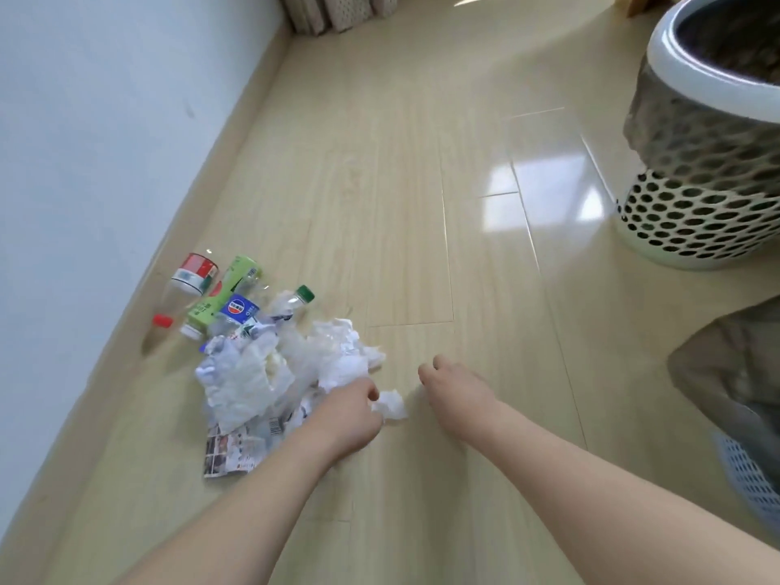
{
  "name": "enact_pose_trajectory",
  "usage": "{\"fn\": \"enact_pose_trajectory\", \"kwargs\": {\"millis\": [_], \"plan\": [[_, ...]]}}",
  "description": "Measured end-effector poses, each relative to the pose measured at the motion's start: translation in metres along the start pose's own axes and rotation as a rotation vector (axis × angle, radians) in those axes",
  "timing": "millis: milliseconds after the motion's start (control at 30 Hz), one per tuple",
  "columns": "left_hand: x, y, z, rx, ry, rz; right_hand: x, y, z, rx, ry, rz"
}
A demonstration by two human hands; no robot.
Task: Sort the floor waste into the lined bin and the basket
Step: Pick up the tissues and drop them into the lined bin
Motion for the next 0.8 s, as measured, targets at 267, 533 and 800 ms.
{"fn": "enact_pose_trajectory", "kwargs": {"millis": [267,533,800], "plan": [[-0.051,0.034,0.022,0.024,0.041,0.299,-0.012,0.037,-0.009,-0.108,-0.153,0.008],[-0.006,0.063,-0.039,-0.015,-0.119,-0.217,0.095,0.064,-0.090,-0.177,-0.046,0.052],[0.066,0.234,-0.121,-0.395,-0.113,-0.344,0.201,0.153,-0.237,-0.390,0.256,0.073]]}}
Point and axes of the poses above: each hand's wrist, its own z-axis towards the middle knuckle, its own x-axis out of the back of the hand, y = z × x, the point moved 10 cm from there along z, towards the middle knuckle, and after that the axes turned 5 degrees about -y, right-handed, at the moved point
